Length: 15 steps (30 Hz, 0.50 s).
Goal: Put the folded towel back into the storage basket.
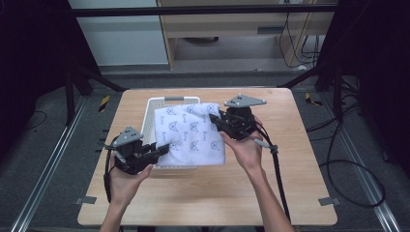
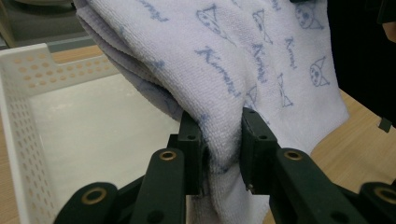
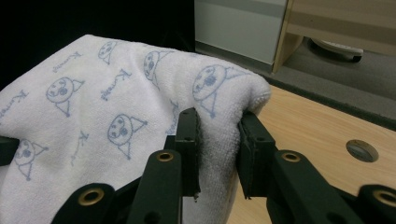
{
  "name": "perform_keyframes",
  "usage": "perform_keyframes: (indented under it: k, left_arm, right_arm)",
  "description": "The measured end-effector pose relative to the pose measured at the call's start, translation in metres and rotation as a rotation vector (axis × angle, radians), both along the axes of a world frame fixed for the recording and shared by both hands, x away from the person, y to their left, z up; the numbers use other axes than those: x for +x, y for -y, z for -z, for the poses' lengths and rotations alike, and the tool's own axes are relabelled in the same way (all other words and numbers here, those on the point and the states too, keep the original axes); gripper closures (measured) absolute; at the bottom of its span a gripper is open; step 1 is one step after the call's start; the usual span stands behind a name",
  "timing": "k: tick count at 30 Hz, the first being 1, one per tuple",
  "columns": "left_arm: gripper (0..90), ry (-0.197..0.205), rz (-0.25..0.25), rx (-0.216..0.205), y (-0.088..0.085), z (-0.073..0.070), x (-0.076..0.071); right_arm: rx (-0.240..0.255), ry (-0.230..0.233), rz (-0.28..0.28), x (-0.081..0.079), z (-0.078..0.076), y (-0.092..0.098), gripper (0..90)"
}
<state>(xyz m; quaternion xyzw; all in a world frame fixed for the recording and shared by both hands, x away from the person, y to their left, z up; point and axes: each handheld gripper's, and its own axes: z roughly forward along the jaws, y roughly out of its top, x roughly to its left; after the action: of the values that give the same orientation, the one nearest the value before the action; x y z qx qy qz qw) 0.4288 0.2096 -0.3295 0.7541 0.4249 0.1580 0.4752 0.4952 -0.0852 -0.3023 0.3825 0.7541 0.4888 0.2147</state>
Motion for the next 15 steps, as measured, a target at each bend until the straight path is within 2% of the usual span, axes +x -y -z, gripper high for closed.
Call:
perform_keyframes:
  k: [15]
  left_arm:
    - [72.2, -0.006, -0.069, -0.005, -0.027, 0.000, 0.015]
  right_arm:
    - [-0.004, 0.000, -0.017, 0.026, -0.003, -0.036, 72.7]
